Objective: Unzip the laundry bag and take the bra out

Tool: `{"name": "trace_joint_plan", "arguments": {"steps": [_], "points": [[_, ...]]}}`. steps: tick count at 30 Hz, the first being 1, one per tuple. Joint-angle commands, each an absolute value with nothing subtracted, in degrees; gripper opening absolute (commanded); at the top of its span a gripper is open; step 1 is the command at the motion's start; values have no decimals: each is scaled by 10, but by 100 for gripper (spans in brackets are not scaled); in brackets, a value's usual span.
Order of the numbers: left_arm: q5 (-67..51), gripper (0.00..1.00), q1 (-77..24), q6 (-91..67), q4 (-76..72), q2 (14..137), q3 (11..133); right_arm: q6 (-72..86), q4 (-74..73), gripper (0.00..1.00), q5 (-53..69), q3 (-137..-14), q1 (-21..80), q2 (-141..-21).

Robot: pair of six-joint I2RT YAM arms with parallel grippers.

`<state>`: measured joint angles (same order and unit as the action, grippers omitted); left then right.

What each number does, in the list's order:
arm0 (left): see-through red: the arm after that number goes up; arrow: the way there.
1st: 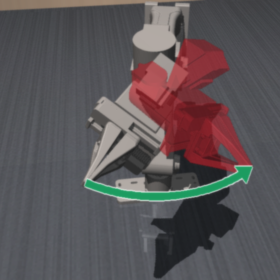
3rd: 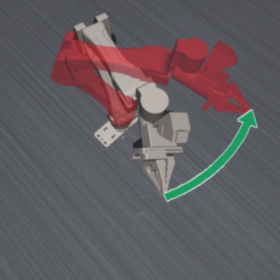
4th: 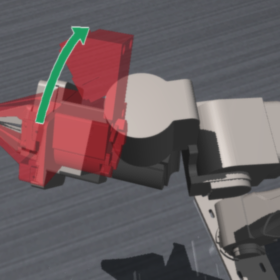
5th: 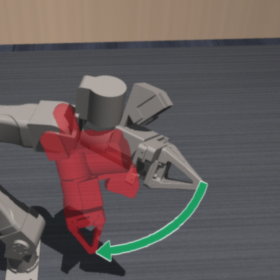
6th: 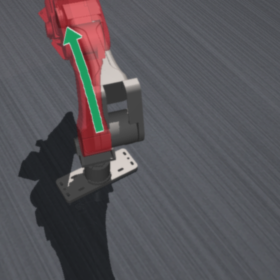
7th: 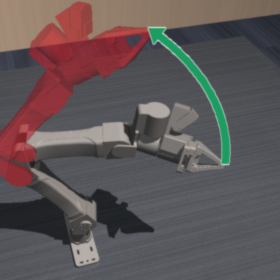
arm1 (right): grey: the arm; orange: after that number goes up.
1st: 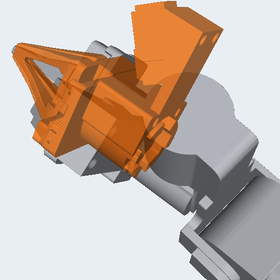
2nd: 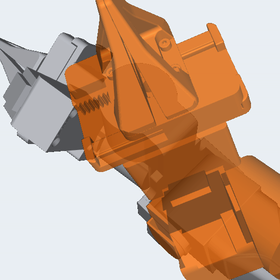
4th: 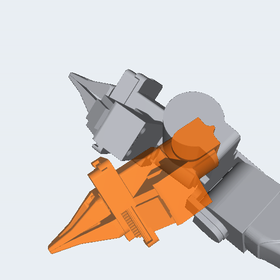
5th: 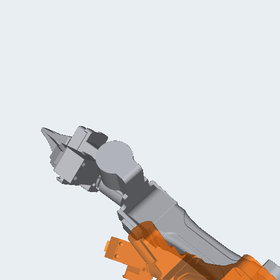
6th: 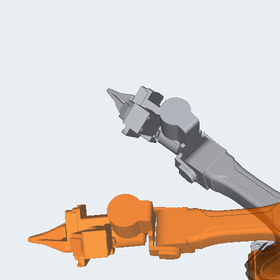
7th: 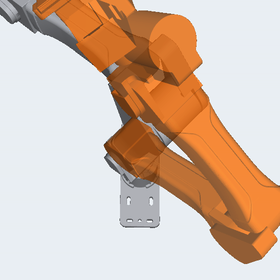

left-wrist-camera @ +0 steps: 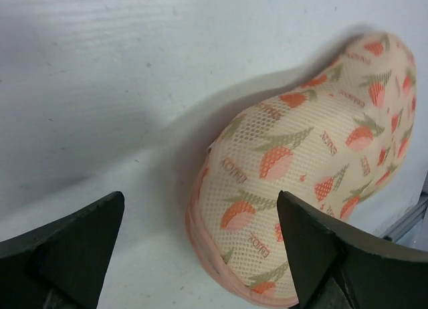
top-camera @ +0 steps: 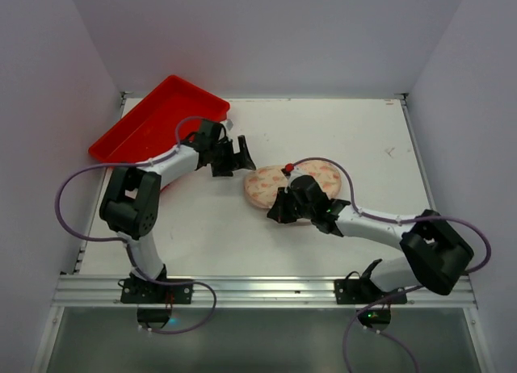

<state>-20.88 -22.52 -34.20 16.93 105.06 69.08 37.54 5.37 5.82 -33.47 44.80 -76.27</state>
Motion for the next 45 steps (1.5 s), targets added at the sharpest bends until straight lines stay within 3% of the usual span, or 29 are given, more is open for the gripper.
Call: {"name": "trace_joint_plan", "arguments": {"steps": [1, 9, 17, 19, 20, 23, 24, 27, 36, 43, 45], "points": [[-180, 100, -217, -402, 140, 992, 653, 389, 148, 0, 103, -405, 456, -823], [-175, 100, -232, -571, -27, 831, 406, 402, 187, 0, 114, -467, 469, -913], [-151, 94, -294, -601, -89, 857, 430, 403, 196, 0, 110, -466, 483, -933], [-146, 83, -294, -617, -113, 860, 420, 404, 197, 0, 108, -459, 484, -926], [-143, 66, -294, -620, -118, 860, 418, 404, 197, 0, 107, -456, 484, -919], [-140, 34, -294, -621, -110, 868, 416, 404, 189, 0, 97, -436, 483, -901], [-138, 18, -294, -619, -101, 869, 417, 406, 184, 0, 90, -428, 483, -884], [-140, 0, -279, -604, -94, 872, 412, 396, 152, 0, 57, -391, 483, -840], [-184, 0, -207, -466, -3, 903, 470, 389, -21, 0, -37, -273, 421, -648], [-227, 0, -163, -339, 88, 1010, 637, 391, -98, 0, -48, -262, 410, -565], [-238, 12, -163, -329, 104, 1040, 706, 381, -65, 0, -20, -259, 410, -570]]}}
